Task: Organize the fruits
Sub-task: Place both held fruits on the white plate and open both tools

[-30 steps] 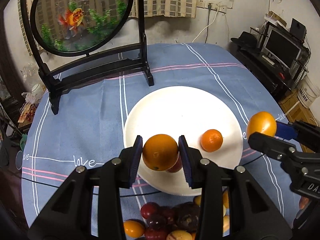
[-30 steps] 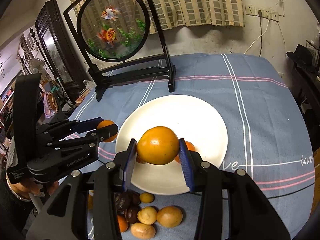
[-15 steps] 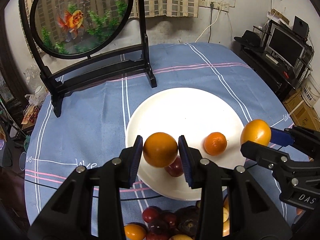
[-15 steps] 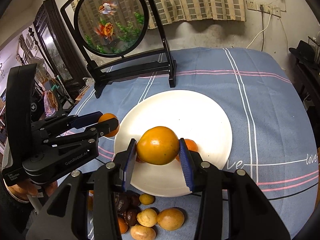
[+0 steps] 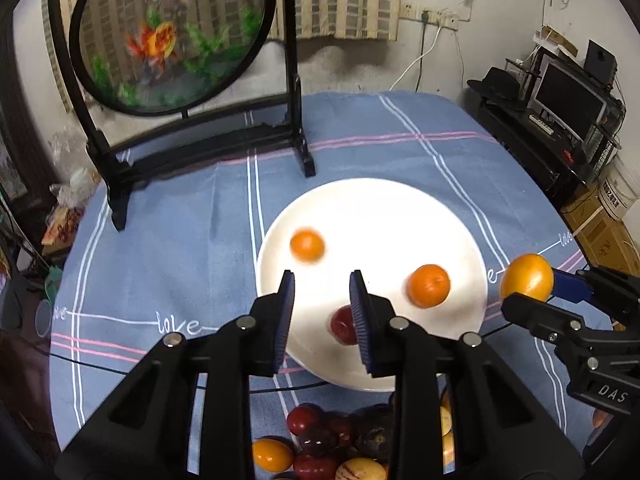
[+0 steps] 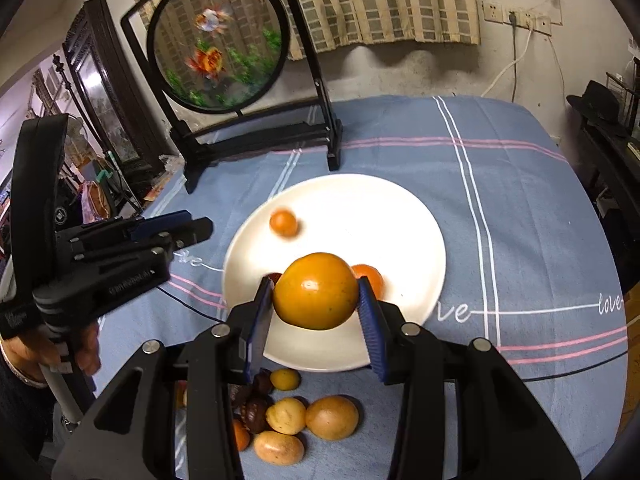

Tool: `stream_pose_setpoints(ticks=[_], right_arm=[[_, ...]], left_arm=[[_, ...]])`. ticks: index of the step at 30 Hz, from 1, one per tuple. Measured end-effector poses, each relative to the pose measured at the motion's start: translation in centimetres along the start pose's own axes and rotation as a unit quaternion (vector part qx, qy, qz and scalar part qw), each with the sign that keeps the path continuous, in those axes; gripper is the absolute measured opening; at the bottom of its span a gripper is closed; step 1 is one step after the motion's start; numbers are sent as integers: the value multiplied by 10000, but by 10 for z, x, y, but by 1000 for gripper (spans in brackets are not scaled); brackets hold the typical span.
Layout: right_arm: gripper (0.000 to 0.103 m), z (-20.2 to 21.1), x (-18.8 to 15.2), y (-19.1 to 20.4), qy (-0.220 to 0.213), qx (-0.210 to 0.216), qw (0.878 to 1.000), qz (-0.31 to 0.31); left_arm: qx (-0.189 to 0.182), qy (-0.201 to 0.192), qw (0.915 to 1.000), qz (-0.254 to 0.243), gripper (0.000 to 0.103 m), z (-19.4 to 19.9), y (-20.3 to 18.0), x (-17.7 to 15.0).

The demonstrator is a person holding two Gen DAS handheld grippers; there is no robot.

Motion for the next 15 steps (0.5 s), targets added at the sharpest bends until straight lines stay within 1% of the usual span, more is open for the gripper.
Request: stream_pose_setpoints(ticks=[4, 6, 7, 8, 9, 10, 11, 13, 14, 15], right_arm=[[42, -30, 2, -2, 258, -72, 9996, 15], [43, -50, 7, 1, 372, -60, 9992, 98], [44, -61, 10, 2, 476, -50, 9988, 127], [45, -74, 13, 3, 622, -194, 9977, 180], [45, -81, 15, 3, 697, -323, 9967, 253], [46, -87, 16, 4, 738, -360, 9961, 317], [54, -90, 18, 4, 718, -347, 9962, 351], [64, -86, 18, 1, 538, -444, 9970, 341], [64, -83, 18, -1, 465, -429, 9974, 342], [64, -80, 18, -2, 481, -400, 9975, 330]], left_arm=[[30, 96, 9999, -37, 30, -9, 2, -3], [63, 147, 9999, -47, 32, -14, 6, -4], [78, 169, 9998, -35, 38, -16, 8, -4], [123, 176, 9998, -14, 44, -18, 12, -5], [164, 178, 9997, 5, 45, -19, 14, -6], [187, 188, 9996, 14, 47, -20, 18, -6], [205, 197, 9996, 24, 47, -21, 21, -7], [244, 181, 9995, 59, 50, -20, 27, -8], [278, 164, 9994, 98, 51, -20, 30, -9], [291, 162, 9994, 128, 51, -20, 33, -9]])
Point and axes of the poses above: each gripper's, at about its wrist camera, not at the fingertips, and z roughly against the way its jaws point, y to its left, x to its top, the point moved 1 cm from there along -z, roughly the way its jaws point, and after that the axes turned 1 degree about x, right-handed, at the moved point
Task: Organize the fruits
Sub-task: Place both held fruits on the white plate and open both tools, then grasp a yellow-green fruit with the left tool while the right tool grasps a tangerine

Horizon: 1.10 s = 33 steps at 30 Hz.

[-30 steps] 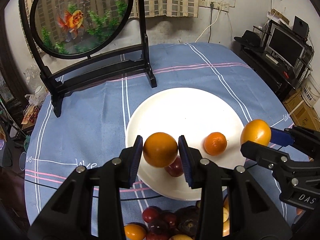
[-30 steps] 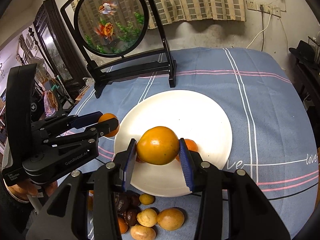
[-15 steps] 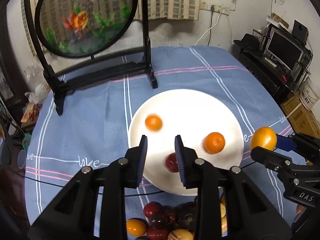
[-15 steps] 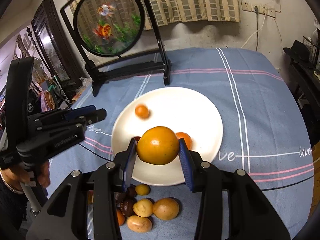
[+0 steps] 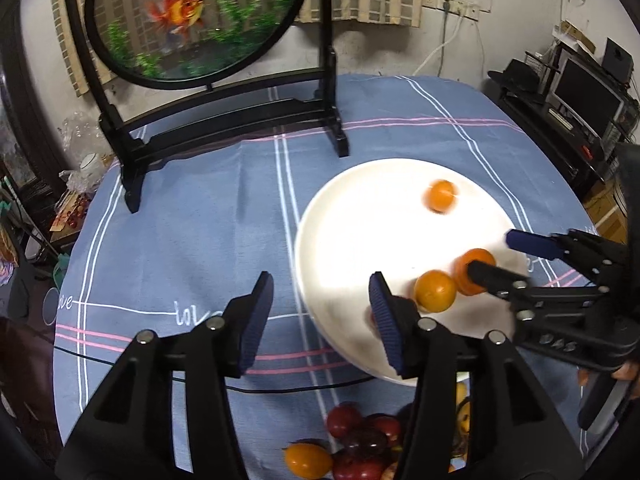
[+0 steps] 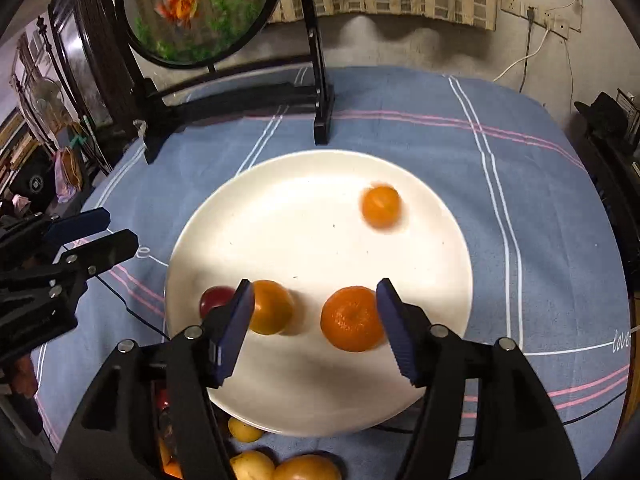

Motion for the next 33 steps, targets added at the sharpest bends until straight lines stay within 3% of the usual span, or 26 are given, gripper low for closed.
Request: stream_pose_setpoints(ticks=[3, 5, 7, 11, 15, 16, 17, 19, 23, 27, 30, 33], right_arm=[[64, 15, -6, -6, -147, 58, 9999, -63], [64, 32, -11, -7, -396, 155, 9990, -115], [65, 56, -16, -9, -767, 136, 9968, -158], [69, 118, -28, -5, -1732, -172, 9847, -65], [71, 170, -43, 2, -2417, -674, 9680, 93], [80, 181, -48, 3, -2518, -787, 9645, 88], [102, 196, -55, 3, -2683, -884, 9593, 21], [102, 215, -69, 1, -3081, -861, 9474, -119], [102, 219, -80, -10, -2744, -483, 9588, -548], [102, 231, -93, 4, -2628, 73, 9640, -398], [102, 210, -102, 13, -1730, 944, 9795, -426], [102, 171, -120, 20, -974, 1121, 9868, -652]], left_arm=[[87, -61, 9999, 116, 56, 3, 6, -1], [193, -132, 9996, 165, 64, 7, 8, -4], [217, -217, 9994, 173, 65, 14, 7, -7], [201, -377, 9990, 101, 69, 31, 2, -12], [212, -625, 9978, 101, 74, 55, 0, -17], [213, -692, 9973, 120, 76, 62, 1, -19], [221, -771, 9967, 137, 78, 70, 2, -21], [250, -849, 9960, 121, 78, 81, 3, -25], [346, -877, 9954, 150, 79, 99, 6, -37], [438, -915, 9947, 182, 80, 116, 12, -53], [498, -918, 9942, 241, 82, 124, 18, -65], [557, -863, 9942, 316, 82, 128, 25, -79]])
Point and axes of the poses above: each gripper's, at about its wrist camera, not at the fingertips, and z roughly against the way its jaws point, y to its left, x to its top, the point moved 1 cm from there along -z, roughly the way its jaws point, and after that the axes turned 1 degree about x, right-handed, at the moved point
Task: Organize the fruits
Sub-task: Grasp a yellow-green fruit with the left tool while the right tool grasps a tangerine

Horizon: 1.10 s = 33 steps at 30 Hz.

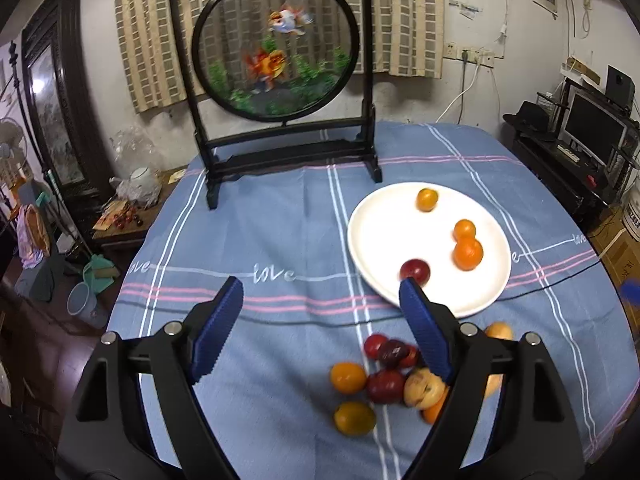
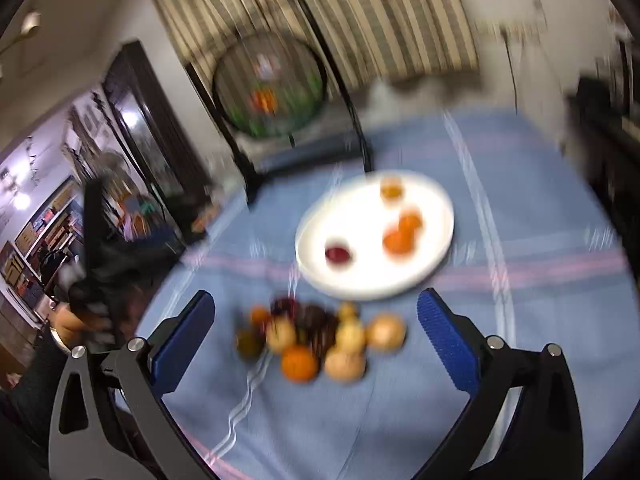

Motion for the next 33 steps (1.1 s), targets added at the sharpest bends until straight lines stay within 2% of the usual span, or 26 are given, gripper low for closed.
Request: stream_pose_setpoints(ticks=[4, 6, 9, 12, 20, 21, 23, 24, 25, 28, 33], right_arm=[[102, -40, -35, 3, 700, -255, 9972, 56], [94, -57, -50, 15, 905, -534, 9935, 440], [73, -85, -70, 31, 1356, -565, 9860, 788], [69, -105, -84, 41, 1614, -496, 9827, 764], [67, -137, -85, 39, 1798, -575, 9812, 391], [66, -143, -85, 40, 1860, -536, 9804, 357], [54, -157, -86, 43, 1989, -561, 9774, 433], [46, -157, -85, 43, 1938, -635, 9778, 474], [44, -156, -84, 43, 1949, -665, 9773, 507], [43, -148, -84, 41, 2017, -477, 9767, 564], [43, -118, -84, 34, 1935, -450, 9792, 420]], left_arm=[[42, 270, 9996, 82, 83, -1, 11, -21], [108, 426, 9990, 89, 83, -3, 16, -35], [147, 632, 9977, 172, 83, -5, 24, -53], [191, 817, 9961, 261, 83, -7, 34, -67], [173, 1107, 9932, 321, 82, -8, 52, -97], [132, 1150, 9928, 299, 82, -10, 51, -98], [44, 1201, 9926, 180, 83, -14, 45, -102], [-2, 1235, 9923, 62, 83, -18, 40, -105], [-25, 1262, 9920, 2, 83, -20, 36, -106], [-189, 1358, 9904, -163, 83, -32, 23, -111], [-535, 1459, 9872, -357, 83, -52, -3, -113]])
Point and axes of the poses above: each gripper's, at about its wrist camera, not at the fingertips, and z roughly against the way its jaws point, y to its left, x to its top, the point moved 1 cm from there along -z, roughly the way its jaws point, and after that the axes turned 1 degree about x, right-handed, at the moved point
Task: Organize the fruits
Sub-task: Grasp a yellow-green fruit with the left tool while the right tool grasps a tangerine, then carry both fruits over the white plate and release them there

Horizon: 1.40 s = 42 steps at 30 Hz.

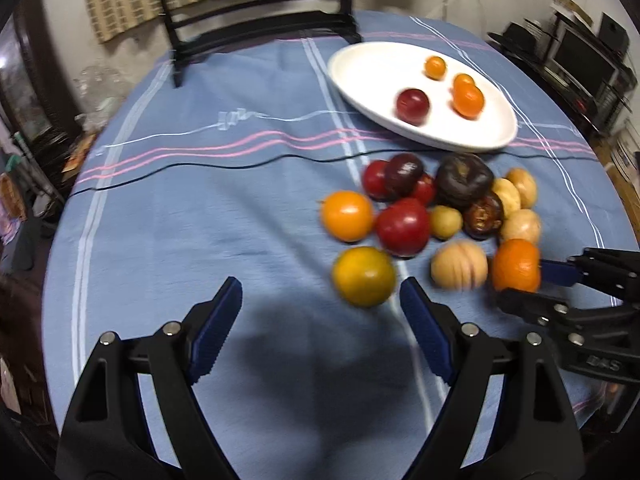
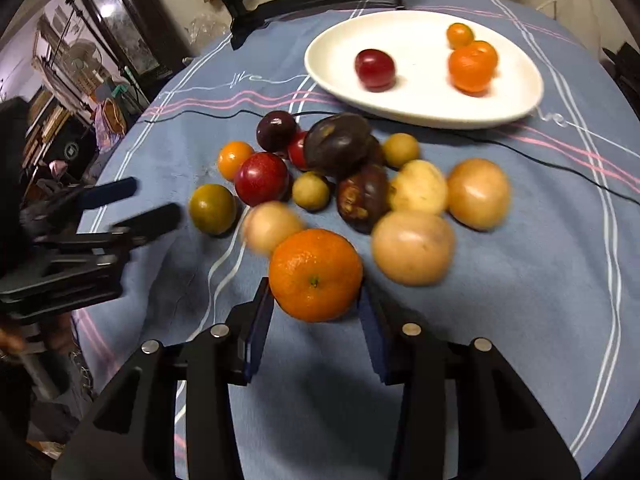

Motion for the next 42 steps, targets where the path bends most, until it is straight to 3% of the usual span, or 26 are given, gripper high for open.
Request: stream_pose_setpoints(ticks=[4, 6, 8, 10, 15, 23, 27, 36, 42], right_arm=[[43, 11, -3, -10, -58, -53, 9999, -148], [43, 13, -6, -14, -80, -73, 9997, -223], [43, 15, -7, -19, -93, -103, 9995, -268], [43, 15, -8, -20, -116, -112, 9995, -287], [43, 18, -9, -25, -165, -97, 9993, -332], [43, 39, -2, -37, -430, -82, 9986, -306], [43, 67, 25, -43, -838, -82, 9961, -267], [43, 133, 107, -52, -1961, -45, 9804, -183], [43, 124, 143, -53, -2075, -177, 9780, -149]], left_arm=[[-46, 175, 9998, -17, 82, -24, -8, 6], [-128, 230, 9997, -3, 75, -32, -9, 7], [-377, 368, 9986, -4, 52, -39, -10, 6], [-555, 320, 9979, 130, 42, -38, -9, 7], [-403, 156, 9991, 28, 42, -24, -11, 6], [-337, -487, 9982, 11, 42, 28, -11, 32], [-403, -828, 9957, -20, 42, 46, -20, 69], [-137, -1469, 9890, -52, 42, 78, -47, 152], [10, -1479, 9890, -20, 42, 67, -58, 177]])
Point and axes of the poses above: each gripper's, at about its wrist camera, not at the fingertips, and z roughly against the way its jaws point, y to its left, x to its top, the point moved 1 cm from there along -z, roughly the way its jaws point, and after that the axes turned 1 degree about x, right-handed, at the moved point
